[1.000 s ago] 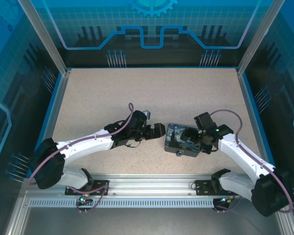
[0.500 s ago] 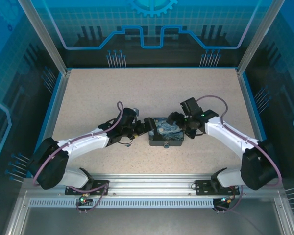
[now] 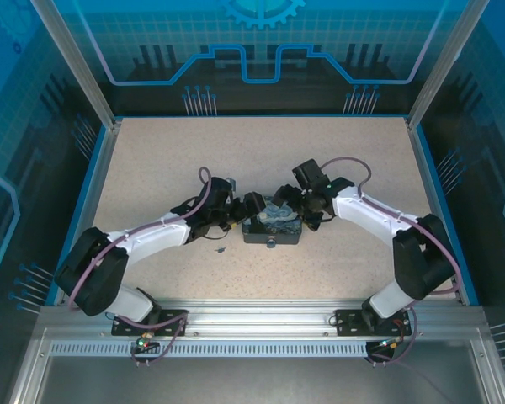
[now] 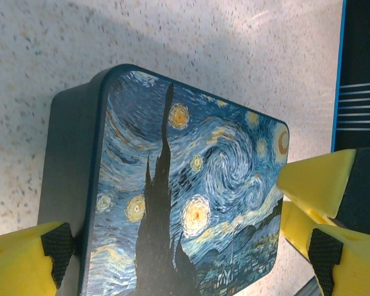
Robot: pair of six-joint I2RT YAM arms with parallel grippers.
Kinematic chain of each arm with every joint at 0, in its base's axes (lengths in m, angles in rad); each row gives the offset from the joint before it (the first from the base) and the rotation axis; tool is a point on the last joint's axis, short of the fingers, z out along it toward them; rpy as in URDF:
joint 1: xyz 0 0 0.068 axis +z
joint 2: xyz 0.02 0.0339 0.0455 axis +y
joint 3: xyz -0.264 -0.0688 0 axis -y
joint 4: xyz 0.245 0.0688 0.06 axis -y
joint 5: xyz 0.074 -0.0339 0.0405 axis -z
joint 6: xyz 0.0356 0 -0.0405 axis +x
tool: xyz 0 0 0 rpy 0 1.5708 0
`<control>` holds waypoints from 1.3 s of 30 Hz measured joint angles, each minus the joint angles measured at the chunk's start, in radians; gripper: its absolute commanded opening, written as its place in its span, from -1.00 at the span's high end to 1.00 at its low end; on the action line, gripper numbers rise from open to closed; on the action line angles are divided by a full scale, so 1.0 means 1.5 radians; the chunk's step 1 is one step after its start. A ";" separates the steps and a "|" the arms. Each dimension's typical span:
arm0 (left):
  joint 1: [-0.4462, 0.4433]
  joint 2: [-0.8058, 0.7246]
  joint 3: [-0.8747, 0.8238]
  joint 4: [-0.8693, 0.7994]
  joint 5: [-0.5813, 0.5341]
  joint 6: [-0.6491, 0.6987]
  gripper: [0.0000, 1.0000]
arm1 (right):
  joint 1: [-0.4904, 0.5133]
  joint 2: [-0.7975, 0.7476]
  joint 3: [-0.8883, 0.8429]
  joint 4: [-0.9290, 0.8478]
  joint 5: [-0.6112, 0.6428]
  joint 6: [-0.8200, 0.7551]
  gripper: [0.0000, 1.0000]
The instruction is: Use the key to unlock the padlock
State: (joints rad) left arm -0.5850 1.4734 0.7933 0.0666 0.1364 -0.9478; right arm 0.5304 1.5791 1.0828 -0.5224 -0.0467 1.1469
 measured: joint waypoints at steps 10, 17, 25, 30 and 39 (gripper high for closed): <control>0.041 0.044 0.028 0.029 -0.006 0.004 -0.98 | -0.012 0.091 0.086 -0.010 -0.001 0.012 -1.00; 0.043 0.053 0.029 0.052 -0.005 0.003 -0.98 | -0.036 0.119 0.091 0.002 -0.021 0.028 -0.99; 0.043 0.052 0.020 0.069 -0.001 0.002 -0.98 | -0.056 0.119 0.096 0.019 -0.031 0.029 -1.00; 0.043 0.046 0.011 0.075 -0.001 0.002 -0.98 | -0.066 0.118 0.099 0.029 -0.042 0.029 -1.00; 0.047 0.023 0.011 0.043 -0.013 0.022 -0.98 | -0.086 0.054 0.063 0.045 -0.018 0.030 -1.00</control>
State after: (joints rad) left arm -0.5148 1.5078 0.8101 0.1318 0.1162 -0.9146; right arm 0.4019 1.6600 1.1767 -0.4553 -0.0734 1.1923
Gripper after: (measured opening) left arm 0.989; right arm 0.997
